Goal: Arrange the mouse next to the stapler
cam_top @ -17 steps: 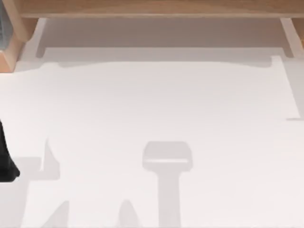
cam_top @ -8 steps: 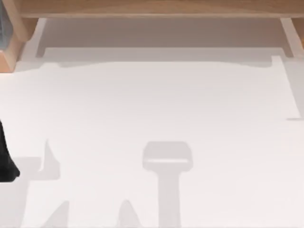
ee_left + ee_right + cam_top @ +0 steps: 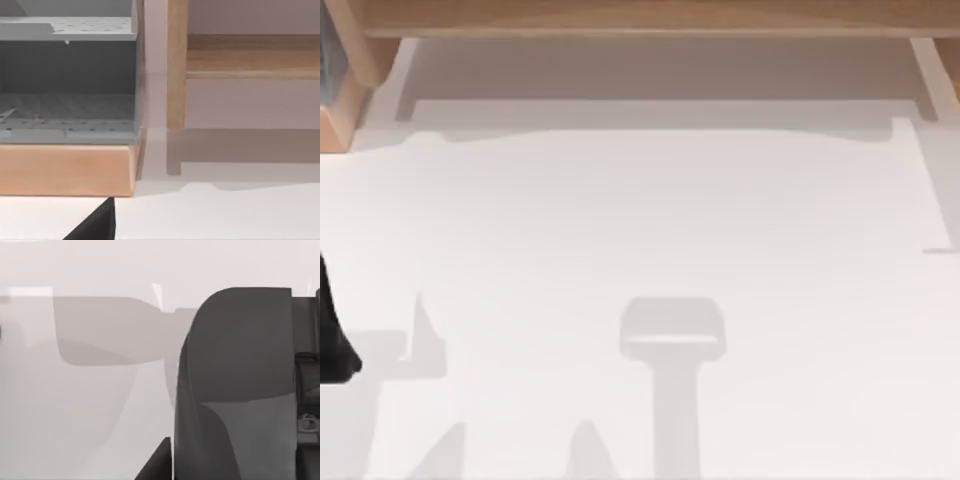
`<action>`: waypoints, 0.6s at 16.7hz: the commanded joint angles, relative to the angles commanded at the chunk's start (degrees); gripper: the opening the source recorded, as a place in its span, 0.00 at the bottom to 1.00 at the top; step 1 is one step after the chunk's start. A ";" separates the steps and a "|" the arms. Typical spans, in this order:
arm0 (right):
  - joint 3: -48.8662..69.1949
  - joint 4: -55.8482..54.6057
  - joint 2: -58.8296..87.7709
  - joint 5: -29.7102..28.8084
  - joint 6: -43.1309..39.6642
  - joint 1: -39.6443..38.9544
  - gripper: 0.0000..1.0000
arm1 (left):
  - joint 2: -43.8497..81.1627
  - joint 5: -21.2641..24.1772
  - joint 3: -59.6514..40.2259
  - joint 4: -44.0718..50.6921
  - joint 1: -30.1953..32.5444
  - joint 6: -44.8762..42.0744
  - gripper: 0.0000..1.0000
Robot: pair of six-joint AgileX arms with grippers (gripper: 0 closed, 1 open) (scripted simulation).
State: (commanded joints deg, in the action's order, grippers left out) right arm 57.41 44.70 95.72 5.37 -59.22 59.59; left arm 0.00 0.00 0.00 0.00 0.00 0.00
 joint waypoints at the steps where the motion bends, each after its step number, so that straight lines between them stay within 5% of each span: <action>1: -0.04 -0.23 0.02 0.00 0.01 0.00 0.00 | 0.00 0.00 0.00 0.00 0.00 0.00 1.00; 10: -2.48 -1.00 2.59 -0.30 0.06 0.04 0.00 | 0.00 0.00 0.00 0.00 0.00 0.00 1.00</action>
State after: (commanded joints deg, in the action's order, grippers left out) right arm 54.93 43.70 98.31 5.07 -59.15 59.62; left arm 0.00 0.00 0.00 0.00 0.00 0.00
